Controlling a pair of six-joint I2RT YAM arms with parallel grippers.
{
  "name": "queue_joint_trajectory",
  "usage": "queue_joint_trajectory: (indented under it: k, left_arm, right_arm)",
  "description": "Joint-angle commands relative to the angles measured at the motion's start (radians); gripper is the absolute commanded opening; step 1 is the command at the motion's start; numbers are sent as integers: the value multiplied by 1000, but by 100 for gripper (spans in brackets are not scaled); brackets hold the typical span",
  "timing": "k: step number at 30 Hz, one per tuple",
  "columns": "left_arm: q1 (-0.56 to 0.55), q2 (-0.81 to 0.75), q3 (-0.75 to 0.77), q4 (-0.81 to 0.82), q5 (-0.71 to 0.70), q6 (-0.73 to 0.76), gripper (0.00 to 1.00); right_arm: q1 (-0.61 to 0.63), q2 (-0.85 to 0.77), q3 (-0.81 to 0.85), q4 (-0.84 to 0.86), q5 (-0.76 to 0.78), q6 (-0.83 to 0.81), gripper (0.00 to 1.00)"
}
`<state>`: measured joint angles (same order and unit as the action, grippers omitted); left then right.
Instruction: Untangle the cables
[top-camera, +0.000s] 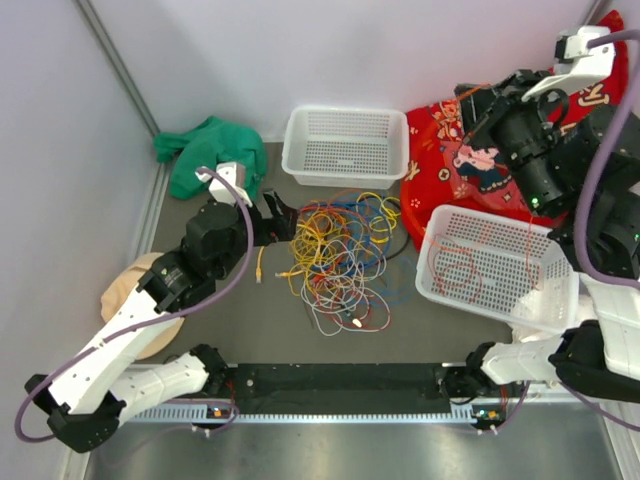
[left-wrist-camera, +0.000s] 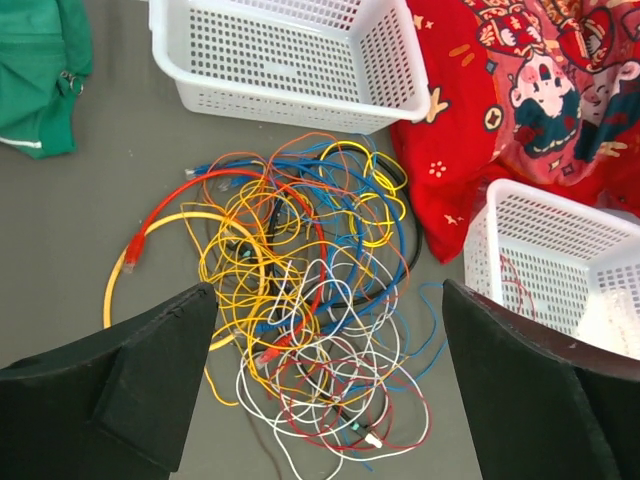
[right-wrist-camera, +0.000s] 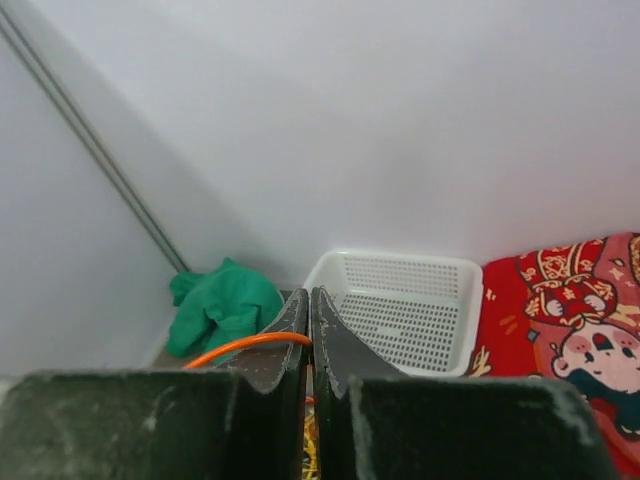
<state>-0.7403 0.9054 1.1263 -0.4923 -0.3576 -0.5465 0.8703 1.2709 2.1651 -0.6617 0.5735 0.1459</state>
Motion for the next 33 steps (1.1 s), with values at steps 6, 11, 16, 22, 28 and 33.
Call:
queue_joint_trajectory:
  k: [6, 11, 16, 22, 28, 33]
  left_arm:
    - [1, -26, -51, -3, -24, -46, 99]
    - [1, -42, -98, -9, -4, -70, 99]
    - [1, -57, -135, -20, 9, -87, 98]
    - [1, -69, -158, -32, 16, -92, 98]
    - [1, -72, -171, -34, 19, -90, 98]
    - [1, -80, -184, -31, 26, -92, 98]
  right_arm:
    - [9, -62, -114, 82, 189, -66, 0]
    - [10, -116, -263, 165, 278, -115, 0]
    - [-7, -142, -355, 172, 370, -121, 0]
    - [-79, -179, -415, 117, 364, -30, 0]
    - [-155, -209, -470, 105, 364, 3, 0]
    - [-230, -238, -524, 83, 370, 37, 0]
